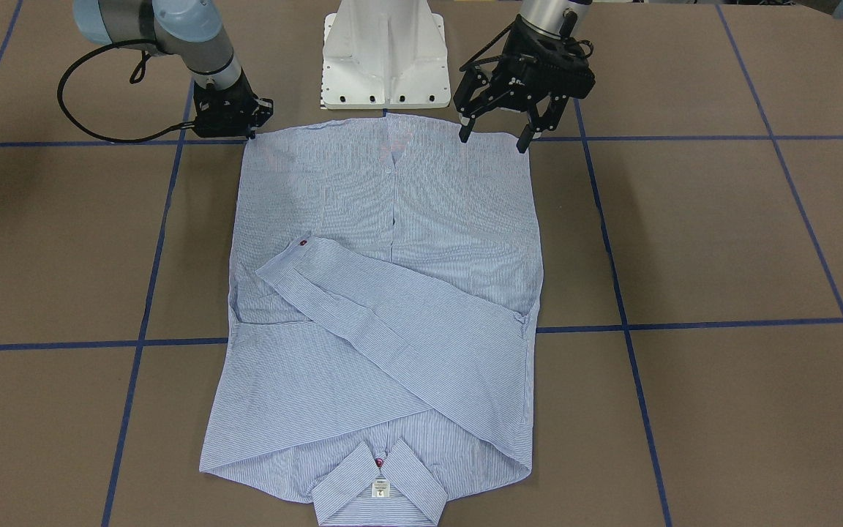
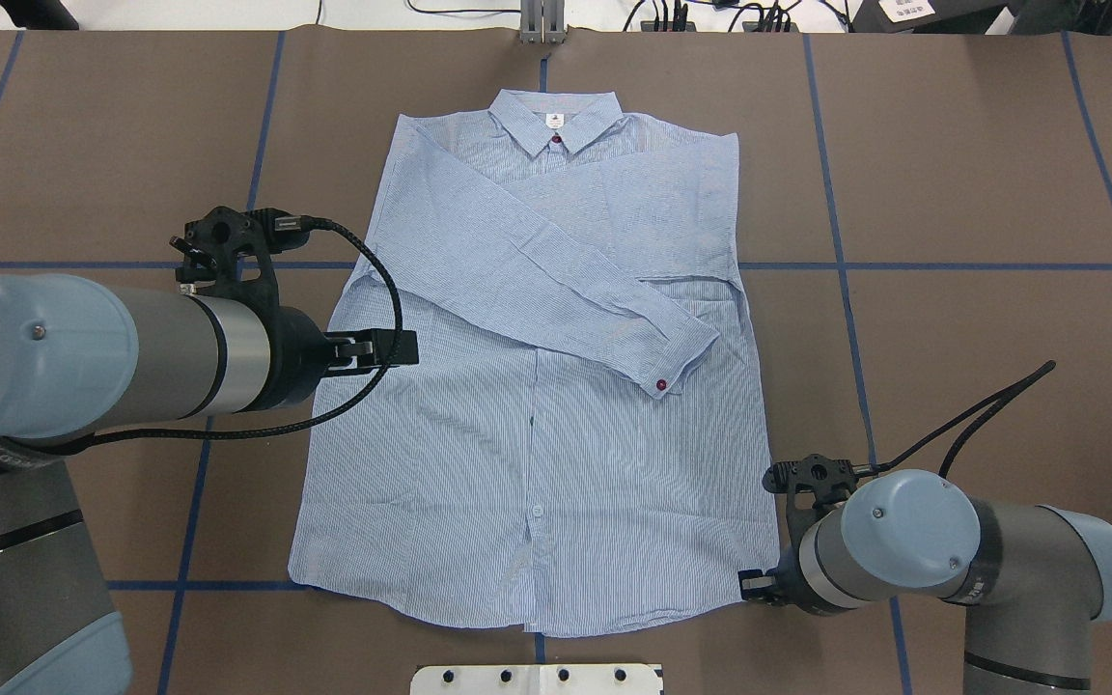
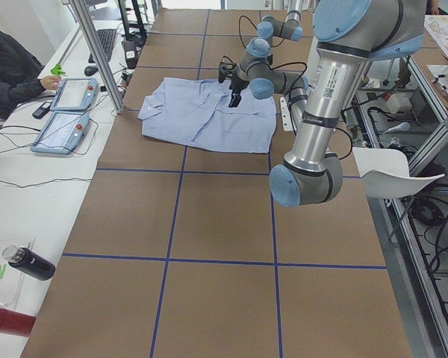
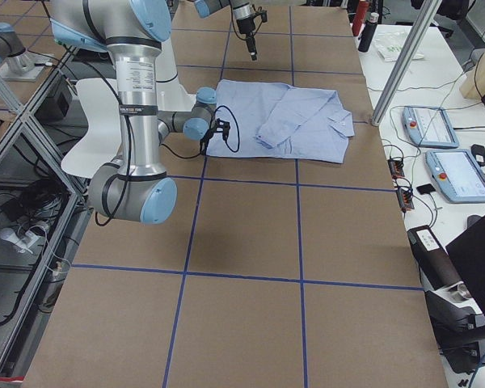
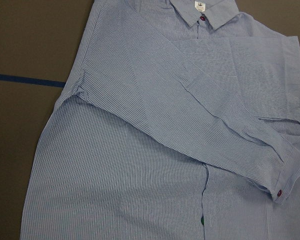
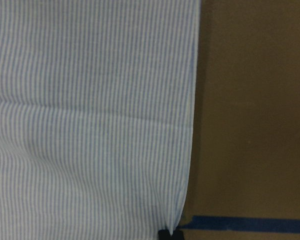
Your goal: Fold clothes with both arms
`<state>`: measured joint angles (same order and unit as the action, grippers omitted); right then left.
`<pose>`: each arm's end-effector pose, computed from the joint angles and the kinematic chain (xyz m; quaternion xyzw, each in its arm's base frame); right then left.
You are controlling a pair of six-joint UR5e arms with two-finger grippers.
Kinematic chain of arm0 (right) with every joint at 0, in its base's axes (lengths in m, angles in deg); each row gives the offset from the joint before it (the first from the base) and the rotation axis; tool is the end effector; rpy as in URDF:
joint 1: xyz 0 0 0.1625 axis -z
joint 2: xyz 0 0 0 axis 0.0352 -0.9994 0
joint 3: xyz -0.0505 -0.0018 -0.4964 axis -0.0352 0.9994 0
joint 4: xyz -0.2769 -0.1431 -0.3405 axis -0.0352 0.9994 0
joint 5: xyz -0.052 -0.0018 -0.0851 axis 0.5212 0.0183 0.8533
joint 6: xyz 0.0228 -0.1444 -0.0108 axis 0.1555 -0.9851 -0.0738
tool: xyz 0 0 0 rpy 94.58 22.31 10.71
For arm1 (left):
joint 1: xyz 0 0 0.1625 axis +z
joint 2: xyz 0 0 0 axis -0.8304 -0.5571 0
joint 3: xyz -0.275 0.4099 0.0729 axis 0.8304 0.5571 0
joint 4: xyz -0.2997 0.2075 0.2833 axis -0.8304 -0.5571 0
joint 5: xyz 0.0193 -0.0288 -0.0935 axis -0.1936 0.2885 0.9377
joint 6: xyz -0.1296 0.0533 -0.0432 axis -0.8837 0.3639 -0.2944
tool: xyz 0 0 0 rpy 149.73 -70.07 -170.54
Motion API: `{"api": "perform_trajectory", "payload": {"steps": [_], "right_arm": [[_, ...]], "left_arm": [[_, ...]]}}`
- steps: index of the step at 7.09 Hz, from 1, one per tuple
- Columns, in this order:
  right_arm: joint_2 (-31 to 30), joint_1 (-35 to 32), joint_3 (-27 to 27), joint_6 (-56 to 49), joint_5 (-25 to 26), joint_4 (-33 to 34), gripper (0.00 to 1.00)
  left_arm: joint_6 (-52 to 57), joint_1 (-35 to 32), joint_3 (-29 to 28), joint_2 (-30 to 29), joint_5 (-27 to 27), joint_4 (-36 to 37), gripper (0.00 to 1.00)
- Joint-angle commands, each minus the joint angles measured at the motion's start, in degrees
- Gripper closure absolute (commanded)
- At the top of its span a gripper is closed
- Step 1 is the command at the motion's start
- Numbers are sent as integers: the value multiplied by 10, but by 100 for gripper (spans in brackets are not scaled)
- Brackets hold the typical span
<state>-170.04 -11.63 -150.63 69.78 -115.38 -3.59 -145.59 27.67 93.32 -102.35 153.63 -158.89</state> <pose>-0.5456 -0.2249 0.4678 -0.0581 -0.3820 -0.0367 0.9216 0.4724 -0.3912 0.2383 0.1482 0.5116 -0.0882 0.8417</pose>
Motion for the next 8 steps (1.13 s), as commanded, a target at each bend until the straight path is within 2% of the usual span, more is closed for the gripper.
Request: {"api": "perform_trajectory", "payload": {"steps": [1, 2, 4, 5, 8], "right_arm": [[0, -1, -9, 0, -1, 1, 100], [1, -2, -20, 0, -11, 1, 100], [-1, -18, -32, 0, -30, 1, 100], [-4, -21, -41, 0, -31, 1, 100], [-4, -45, -50, -1, -58, 1, 100]], "left_arm": [[0, 0, 0, 1, 0, 0, 1], [0, 0, -1, 5, 0, 1, 1], [-36, 7, -1, 6, 3, 64, 1], [-60, 11, -1, 38, 12, 60, 1], [-126, 120, -1, 100, 2, 55, 1]]}}
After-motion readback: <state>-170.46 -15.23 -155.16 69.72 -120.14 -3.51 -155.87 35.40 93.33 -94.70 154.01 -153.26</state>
